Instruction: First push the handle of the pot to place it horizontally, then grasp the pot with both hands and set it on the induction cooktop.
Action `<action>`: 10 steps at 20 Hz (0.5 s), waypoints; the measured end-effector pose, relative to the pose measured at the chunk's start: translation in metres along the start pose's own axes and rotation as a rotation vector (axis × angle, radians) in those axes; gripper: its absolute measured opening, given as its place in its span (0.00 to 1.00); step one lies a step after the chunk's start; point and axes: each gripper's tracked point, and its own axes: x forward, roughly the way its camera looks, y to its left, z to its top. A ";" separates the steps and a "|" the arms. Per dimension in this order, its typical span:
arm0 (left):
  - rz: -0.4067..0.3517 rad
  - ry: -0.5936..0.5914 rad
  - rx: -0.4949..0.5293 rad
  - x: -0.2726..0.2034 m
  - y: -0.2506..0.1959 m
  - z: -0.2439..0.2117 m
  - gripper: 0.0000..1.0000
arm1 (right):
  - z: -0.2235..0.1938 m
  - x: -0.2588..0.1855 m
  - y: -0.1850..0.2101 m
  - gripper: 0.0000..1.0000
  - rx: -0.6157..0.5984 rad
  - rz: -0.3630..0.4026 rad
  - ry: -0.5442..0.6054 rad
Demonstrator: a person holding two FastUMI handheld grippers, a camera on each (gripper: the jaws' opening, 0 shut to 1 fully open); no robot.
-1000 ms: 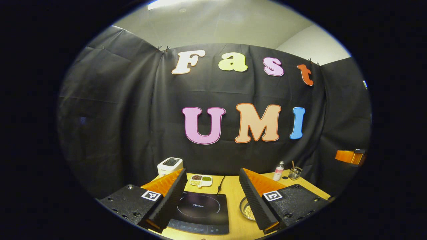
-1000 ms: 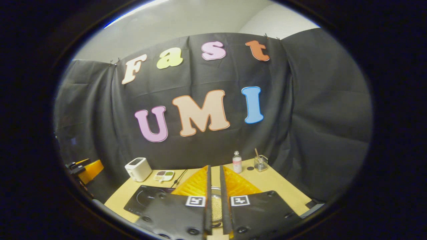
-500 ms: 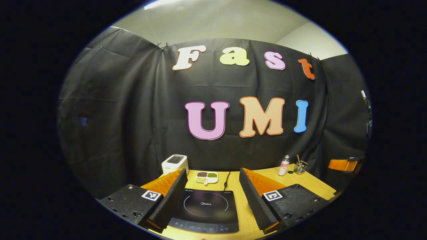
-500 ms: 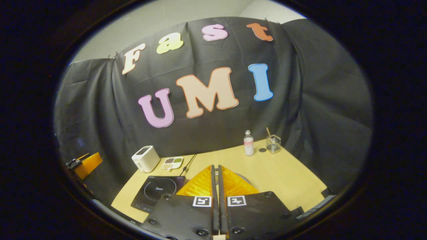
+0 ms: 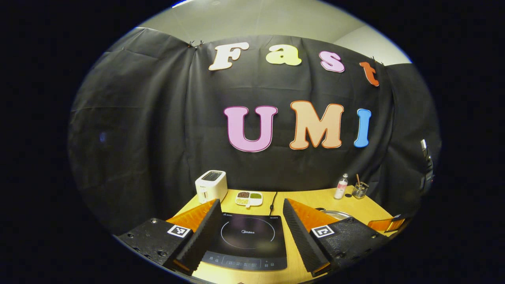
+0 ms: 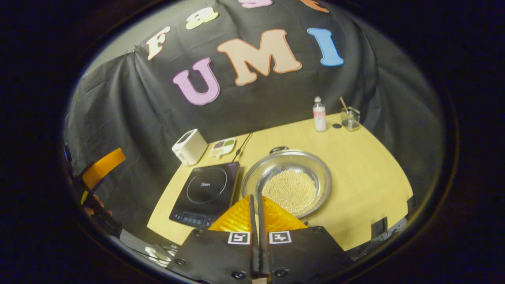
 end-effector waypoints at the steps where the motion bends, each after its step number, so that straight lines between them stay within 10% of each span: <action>1: 0.003 0.002 -0.008 0.001 0.001 -0.001 0.92 | -0.010 0.002 0.004 0.00 0.006 0.015 0.037; 10: 0.107 0.036 -0.008 0.004 0.025 -0.015 0.96 | -0.087 0.042 -0.005 0.00 0.134 0.036 0.375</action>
